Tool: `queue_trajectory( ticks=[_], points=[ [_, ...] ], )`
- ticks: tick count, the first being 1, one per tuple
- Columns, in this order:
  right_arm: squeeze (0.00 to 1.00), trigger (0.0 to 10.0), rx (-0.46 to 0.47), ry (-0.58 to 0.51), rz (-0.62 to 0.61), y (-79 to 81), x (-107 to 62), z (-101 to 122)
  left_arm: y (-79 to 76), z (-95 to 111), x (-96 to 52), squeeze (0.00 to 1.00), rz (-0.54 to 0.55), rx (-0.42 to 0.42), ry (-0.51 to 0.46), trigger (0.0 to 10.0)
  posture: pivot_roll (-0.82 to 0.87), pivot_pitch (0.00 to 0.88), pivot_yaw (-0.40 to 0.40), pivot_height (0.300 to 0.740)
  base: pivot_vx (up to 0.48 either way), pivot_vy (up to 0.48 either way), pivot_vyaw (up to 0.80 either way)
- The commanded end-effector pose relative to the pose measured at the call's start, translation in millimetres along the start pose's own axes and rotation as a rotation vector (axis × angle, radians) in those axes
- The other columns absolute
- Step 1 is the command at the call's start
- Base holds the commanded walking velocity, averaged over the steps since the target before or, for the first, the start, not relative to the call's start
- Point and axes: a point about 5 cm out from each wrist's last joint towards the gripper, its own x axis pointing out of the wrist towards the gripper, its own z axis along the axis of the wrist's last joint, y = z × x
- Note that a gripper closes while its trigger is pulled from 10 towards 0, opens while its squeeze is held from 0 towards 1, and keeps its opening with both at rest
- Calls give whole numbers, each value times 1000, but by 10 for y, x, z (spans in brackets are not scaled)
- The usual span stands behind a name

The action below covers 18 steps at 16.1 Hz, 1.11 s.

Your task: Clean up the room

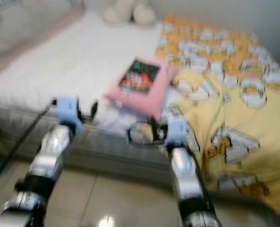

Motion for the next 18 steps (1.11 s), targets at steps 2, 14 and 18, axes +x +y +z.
queue_trajectory(
  ticks=[2,14,18],
  points=[
    [0,10000,-17,15,-20,-111,-7,-8,-127,1,39,0,-11,0,18,10000,116,0,-13,740,480,0,0],
    [0,10000,-13,5,2,-26,64,42,-49,98,105,0,26,18,-16,10000,123,0,-9,740,480,0,0],
    [0,10000,48,-38,8,69,207,204,-52,158,79,0,28,-2,-62,10000,141,0,-6,740,360,0,0]
  ],
)
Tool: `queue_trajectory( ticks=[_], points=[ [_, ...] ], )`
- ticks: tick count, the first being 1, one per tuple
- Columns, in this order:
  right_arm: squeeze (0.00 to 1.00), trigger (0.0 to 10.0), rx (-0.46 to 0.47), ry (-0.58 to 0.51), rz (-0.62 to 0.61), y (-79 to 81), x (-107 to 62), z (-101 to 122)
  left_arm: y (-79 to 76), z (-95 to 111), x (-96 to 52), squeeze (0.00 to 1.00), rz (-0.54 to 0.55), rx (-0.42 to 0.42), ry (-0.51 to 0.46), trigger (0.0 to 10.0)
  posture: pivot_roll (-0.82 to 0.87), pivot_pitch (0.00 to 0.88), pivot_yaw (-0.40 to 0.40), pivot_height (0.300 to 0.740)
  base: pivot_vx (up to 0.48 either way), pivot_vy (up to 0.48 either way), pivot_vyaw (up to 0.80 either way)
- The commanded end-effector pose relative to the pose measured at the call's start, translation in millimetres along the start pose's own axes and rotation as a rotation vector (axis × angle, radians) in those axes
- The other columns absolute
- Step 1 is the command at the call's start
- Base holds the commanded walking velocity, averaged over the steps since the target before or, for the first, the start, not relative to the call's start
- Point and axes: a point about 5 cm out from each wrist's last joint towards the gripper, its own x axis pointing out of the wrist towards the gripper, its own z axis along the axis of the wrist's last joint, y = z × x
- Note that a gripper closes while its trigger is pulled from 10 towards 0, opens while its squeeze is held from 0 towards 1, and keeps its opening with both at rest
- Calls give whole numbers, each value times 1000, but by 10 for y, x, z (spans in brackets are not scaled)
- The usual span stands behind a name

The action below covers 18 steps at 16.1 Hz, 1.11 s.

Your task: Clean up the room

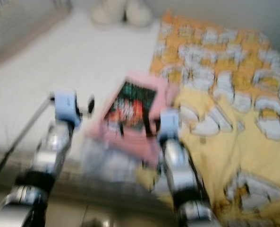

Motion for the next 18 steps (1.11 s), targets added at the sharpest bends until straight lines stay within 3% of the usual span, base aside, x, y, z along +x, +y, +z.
queue_trajectory(
  ticks=[1,2,7,11,15,16,17,18],
  points=[
    [0,10000,75,-3,-27,-23,63,70,-93,64,2,0,-26,6,-33,10000,157,0,-4,740,0,0,0],
    [0,10000,138,-6,5,102,145,131,-51,63,-14,0,-24,17,-29,10000,167,0,0,740,0,0,0],
    [0,10000,143,83,61,351,133,-87,138,73,-122,0,-2,50,-28,10000,237,0,0,740,0,0,0],
    [0,10000,203,157,1,358,123,-215,176,117,-183,0,-15,83,-40,10000,271,2,16,740,0,0,0],
    [0,10000,344,260,-53,418,143,-334,292,186,-248,0,-33,141,-39,10000,315,44,42,740,0,0,0],
    [0,10000,334,254,-51,419,155,-318,304,190,-248,0,-31,143,-39,10000,315,44,42,740,0,0,0],
    [0,10000,199,174,-39,417,209,-195,321,216,-258,0,-25,151,-47,10000,316,46,34,740,0,0,0],
    [0,10000,183,181,-41,410,211,-202,313,217,-268,0,-25,152,-46,10000,312,47,29,740,0,0,0]
  ],
)
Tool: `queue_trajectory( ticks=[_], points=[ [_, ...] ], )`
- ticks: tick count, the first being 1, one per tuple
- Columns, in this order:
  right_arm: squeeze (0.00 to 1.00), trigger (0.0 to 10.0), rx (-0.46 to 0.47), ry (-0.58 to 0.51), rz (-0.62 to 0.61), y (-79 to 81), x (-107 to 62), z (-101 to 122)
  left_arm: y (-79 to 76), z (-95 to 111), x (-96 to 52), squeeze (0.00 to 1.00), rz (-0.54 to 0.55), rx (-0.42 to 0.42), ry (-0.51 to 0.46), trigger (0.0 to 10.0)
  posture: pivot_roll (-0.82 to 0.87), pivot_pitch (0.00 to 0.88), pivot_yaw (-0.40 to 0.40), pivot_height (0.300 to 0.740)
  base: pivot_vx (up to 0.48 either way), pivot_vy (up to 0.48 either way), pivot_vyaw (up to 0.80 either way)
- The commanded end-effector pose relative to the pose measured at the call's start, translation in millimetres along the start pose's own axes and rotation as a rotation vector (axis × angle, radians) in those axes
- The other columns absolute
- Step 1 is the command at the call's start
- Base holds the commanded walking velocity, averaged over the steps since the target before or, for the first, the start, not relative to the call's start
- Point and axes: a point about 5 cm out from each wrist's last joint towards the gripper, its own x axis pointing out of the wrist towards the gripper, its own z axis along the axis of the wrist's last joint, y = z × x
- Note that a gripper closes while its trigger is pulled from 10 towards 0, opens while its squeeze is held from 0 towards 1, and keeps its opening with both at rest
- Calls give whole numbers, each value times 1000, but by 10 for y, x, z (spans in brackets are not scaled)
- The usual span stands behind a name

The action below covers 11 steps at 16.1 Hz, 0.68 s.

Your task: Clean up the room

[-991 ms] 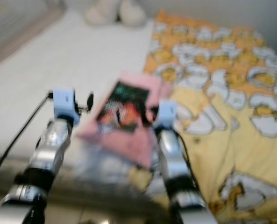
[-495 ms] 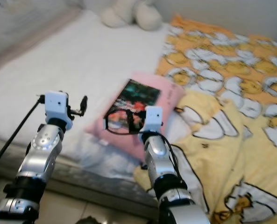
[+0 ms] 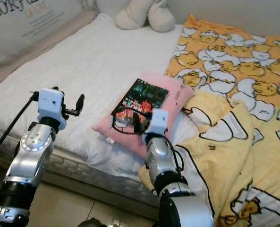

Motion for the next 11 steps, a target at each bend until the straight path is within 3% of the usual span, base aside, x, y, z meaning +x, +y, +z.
queue_trajectory(
  ticks=[1,6,9,10,11],
  points=[
    [0,10000,-5,10,11,22,19,12,-10,-3,-20,0,-6,7,9,10000,313,48,22,740,0,0,0],
    [0,10000,171,226,32,65,8,-205,-98,-33,-46,0,-8,-11,23,10000,305,51,-10,740,0,0,0],
    [0,10000,241,290,34,80,-2,-259,-111,-34,-48,0,-5,-14,23,10000,311,54,-21,740,0,0,0],
    [0,0,258,309,78,152,11,-247,-81,-48,-73,0,11,-13,28,10000,327,57,-38,740,0,0,0],
    [0,0,246,305,97,188,24,-225,-71,-50,-82,0,17,-11,29,10000,327,57,-38,740,0,0,0]
  ],
)
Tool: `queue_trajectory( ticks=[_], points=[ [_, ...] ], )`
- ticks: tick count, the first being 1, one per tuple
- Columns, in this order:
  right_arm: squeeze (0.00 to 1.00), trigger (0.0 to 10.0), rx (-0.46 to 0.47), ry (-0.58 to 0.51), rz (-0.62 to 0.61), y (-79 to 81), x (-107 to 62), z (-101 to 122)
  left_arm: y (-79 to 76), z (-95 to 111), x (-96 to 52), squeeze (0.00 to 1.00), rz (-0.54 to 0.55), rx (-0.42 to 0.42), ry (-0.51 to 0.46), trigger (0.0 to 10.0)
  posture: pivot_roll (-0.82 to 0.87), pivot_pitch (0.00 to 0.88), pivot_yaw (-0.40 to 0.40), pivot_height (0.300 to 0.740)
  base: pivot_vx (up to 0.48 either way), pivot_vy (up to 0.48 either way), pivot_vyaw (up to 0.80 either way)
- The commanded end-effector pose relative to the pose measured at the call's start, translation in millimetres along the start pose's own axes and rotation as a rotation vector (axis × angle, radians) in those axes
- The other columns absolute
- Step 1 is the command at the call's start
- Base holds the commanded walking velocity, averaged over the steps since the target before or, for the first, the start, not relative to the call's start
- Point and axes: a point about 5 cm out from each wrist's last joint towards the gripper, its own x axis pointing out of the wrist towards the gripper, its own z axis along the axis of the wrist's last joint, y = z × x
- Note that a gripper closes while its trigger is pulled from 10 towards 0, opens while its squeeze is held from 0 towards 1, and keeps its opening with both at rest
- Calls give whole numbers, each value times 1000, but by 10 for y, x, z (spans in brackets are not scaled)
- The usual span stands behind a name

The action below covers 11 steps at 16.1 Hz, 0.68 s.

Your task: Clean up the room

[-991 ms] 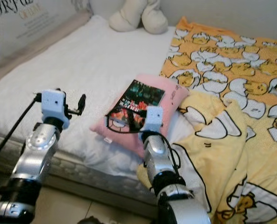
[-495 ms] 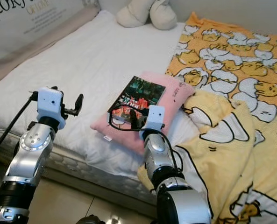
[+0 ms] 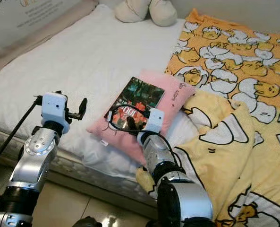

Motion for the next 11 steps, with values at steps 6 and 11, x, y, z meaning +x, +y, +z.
queue_trajectory(
  ticks=[6,11],
  points=[
    [0,0,-45,36,105,256,33,-58,-14,6,-28,0,9,22,-2,10000,331,41,-46,740,0,0,0],
    [0,0,-186,-33,86,227,29,18,-80,3,-16,0,-15,29,-5,10000,308,43,-36,740,0,0,0]
  ],
)
